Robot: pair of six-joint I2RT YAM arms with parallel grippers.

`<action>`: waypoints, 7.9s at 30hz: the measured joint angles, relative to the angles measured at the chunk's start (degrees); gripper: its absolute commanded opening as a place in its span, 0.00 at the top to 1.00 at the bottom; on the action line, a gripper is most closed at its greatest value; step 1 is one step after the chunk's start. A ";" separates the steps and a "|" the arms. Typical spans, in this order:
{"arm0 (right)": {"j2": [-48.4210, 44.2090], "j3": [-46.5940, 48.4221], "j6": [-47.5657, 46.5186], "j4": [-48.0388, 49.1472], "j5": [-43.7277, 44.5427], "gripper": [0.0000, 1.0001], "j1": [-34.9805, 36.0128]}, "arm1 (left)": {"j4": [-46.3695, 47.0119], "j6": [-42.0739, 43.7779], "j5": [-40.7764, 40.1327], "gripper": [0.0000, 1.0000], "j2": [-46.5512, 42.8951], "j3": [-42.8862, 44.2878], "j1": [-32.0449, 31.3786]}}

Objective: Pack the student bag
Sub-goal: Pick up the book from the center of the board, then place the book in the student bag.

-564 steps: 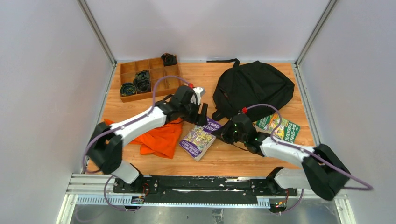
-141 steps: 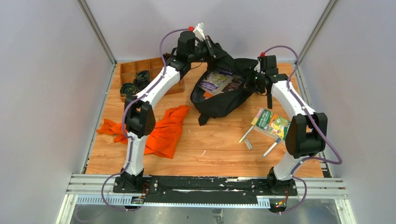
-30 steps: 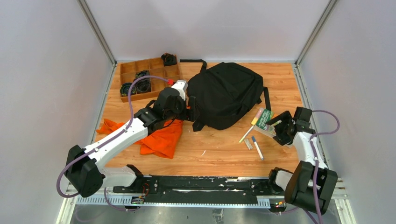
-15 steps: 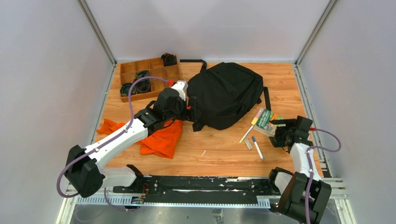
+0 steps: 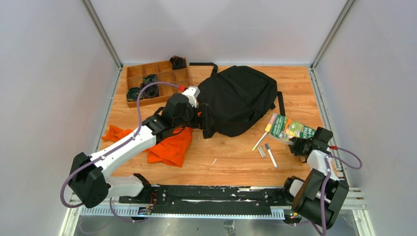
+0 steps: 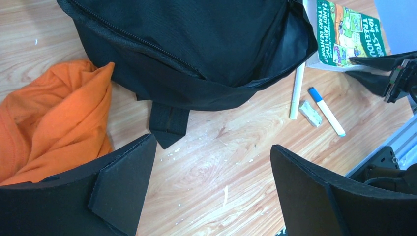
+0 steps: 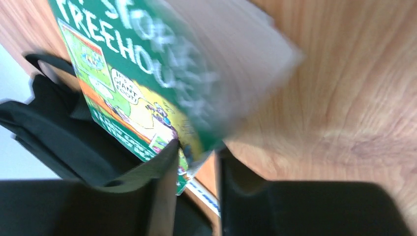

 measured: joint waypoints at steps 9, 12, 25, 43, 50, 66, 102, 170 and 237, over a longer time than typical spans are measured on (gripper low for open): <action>-0.48 2.19 -5.16 -1.60 0.22 1.00 -4.22 | 0.57 0.48 2.51 0.09 0.31 -0.68 0.00; -0.61 3.45 -8.15 -3.26 -0.31 1.00 -5.25 | 0.57 0.72 2.73 0.08 0.31 -0.59 0.00; -8.96 20.44 -20.70 -14.19 -1.44 1.00 -5.64 | -6.29 2.91 3.89 0.00 0.02 9.20 0.00; 4.17 37.88 -36.13 -10.12 -23.91 1.00 16.50 | -13.70 7.78 8.07 0.00 -0.68 21.70 2.23; 8.79 38.51 -42.14 -6.54 -36.28 1.00 26.95 | -15.91 7.06 14.73 0.00 3.13 24.92 3.17; 11.45 38.64 -49.31 -0.96 -49.18 1.00 42.05 | 1.09 -7.10 37.09 0.04 6.80 6.99 12.50; -11.61 1.18 -3.43 49.81 -13.31 0.12 54.86 | 57.20 -47.78 23.32 1.00 17.66 9.14 13.11; -17.00 2.47 -2.51 42.47 -13.20 1.00 33.42 | 3.96 -20.41 9.79 0.12 13.60 22.67 16.15; -27.06 1.16 11.56 0.17 -12.52 1.00 39.01 | 18.80 -35.30 20.15 1.00 34.42 42.25 5.57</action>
